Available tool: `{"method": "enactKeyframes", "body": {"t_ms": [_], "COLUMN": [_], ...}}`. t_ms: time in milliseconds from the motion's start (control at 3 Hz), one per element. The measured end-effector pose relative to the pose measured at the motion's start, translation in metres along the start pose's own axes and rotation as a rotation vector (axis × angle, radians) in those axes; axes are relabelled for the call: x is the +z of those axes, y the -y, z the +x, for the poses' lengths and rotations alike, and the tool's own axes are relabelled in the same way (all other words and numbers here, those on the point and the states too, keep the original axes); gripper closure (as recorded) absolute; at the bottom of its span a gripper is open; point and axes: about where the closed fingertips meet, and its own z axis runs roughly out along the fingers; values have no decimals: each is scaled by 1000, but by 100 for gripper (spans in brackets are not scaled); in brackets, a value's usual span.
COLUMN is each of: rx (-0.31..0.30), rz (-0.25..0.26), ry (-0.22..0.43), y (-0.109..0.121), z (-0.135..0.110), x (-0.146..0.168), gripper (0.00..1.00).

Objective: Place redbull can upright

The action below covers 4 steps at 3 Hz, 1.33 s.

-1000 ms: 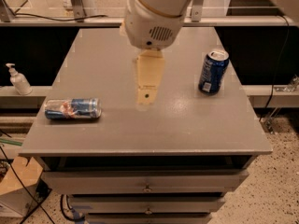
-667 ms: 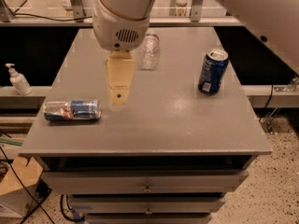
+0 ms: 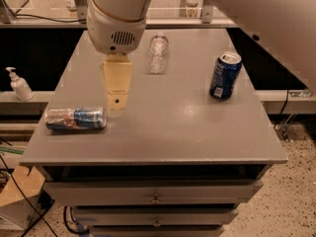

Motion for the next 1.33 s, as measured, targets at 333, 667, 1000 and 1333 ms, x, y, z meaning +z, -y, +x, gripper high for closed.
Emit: {"method": "enactKeyframes", "body": {"t_ms": [333, 667, 1000, 1333], "rx": [-57, -113, -144, -130], "rz": [-45, -94, -126, -134], "ry": [19, 33, 25, 16], "y": [15, 27, 37, 41], "z": [-29, -60, -80, -82], "x": [31, 66, 97, 121], "gripper": [0, 0, 0, 0]}}
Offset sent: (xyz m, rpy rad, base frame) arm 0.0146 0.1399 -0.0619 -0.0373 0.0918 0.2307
